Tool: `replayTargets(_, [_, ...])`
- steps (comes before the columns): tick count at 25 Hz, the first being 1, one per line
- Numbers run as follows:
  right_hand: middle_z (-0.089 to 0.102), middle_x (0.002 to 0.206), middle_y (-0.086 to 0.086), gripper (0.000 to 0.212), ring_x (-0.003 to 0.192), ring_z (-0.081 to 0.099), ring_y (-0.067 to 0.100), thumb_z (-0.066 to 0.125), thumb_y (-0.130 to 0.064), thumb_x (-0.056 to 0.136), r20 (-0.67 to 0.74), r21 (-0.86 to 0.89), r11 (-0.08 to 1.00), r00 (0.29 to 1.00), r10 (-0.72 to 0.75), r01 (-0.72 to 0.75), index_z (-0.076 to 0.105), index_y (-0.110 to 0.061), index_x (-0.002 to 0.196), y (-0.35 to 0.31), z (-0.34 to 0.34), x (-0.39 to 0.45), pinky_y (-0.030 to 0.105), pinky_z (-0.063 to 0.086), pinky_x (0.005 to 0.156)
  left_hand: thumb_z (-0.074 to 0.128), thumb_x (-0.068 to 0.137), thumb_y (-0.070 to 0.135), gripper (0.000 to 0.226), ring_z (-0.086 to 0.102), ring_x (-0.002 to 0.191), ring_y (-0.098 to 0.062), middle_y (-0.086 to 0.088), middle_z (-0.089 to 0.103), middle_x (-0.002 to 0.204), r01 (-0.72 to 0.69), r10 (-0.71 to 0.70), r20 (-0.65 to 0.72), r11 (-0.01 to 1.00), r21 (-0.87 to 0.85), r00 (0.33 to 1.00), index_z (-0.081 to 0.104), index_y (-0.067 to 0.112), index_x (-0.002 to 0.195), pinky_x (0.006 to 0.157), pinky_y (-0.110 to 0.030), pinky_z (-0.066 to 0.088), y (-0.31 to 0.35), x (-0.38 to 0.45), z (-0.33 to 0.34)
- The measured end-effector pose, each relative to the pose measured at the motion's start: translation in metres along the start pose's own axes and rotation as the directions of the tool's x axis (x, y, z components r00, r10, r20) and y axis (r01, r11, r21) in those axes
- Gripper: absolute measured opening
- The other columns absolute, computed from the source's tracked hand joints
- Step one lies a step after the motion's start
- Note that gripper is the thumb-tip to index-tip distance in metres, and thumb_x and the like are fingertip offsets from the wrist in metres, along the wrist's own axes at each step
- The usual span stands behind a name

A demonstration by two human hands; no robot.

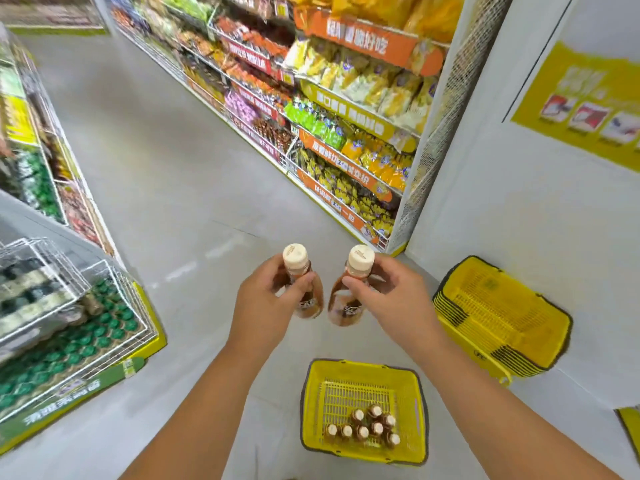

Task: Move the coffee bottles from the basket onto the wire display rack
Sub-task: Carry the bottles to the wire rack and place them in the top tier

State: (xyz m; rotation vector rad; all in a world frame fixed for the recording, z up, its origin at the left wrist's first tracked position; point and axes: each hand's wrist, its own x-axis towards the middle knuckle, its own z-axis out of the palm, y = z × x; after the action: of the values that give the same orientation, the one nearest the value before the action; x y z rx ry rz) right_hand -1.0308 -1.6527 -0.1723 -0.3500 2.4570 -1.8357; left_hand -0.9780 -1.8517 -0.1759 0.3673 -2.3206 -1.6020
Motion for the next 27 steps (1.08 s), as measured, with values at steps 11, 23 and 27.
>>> replayTargets(11, [0.077,0.095,-0.014,0.021,0.088,0.071,-0.002,0.083,-0.026,0.084,0.246,0.018,0.948,0.917,-0.313,0.319,0.078,-0.029,0.104,-0.158,-0.026,0.028,0.014,0.055,0.075,0.071,0.092,0.033,0.015,0.067,0.094,-0.001,0.017,0.074,0.098,-0.001,0.033,-0.254,0.992,0.123,0.967,0.071,0.033,0.107,0.072,-0.017,0.045,0.134,-0.035,-0.087])
replayTargets(23, [0.078,0.090,-0.012,0.022,0.086,0.073,0.004,0.083,-0.033,0.083,0.480,0.110,0.899,0.770,-0.421,0.423,0.078,-0.029,0.104,-0.250,0.029,0.024,0.026,0.060,0.076,0.077,0.086,0.042,0.017,0.069,0.092,-0.007,0.014,0.074,0.097,0.102,0.019,-0.554,0.977,0.186,0.832,0.076,0.034,0.102,0.078,-0.028,0.053,0.194,-0.094,-0.178])
replayTargets(27, [0.078,0.085,-0.012,0.015,0.081,0.073,0.002,0.084,-0.030,0.083,0.543,0.194,0.886,0.706,-0.455,0.421,0.078,-0.032,0.096,-0.289,0.081,0.005,0.023,0.058,0.072,0.079,0.085,0.041,0.016,0.070,0.090,-0.008,0.013,0.076,0.096,0.128,0.000,-0.628,0.979,0.158,0.778,0.077,0.033,0.099,0.083,-0.034,0.057,0.200,-0.120,-0.233])
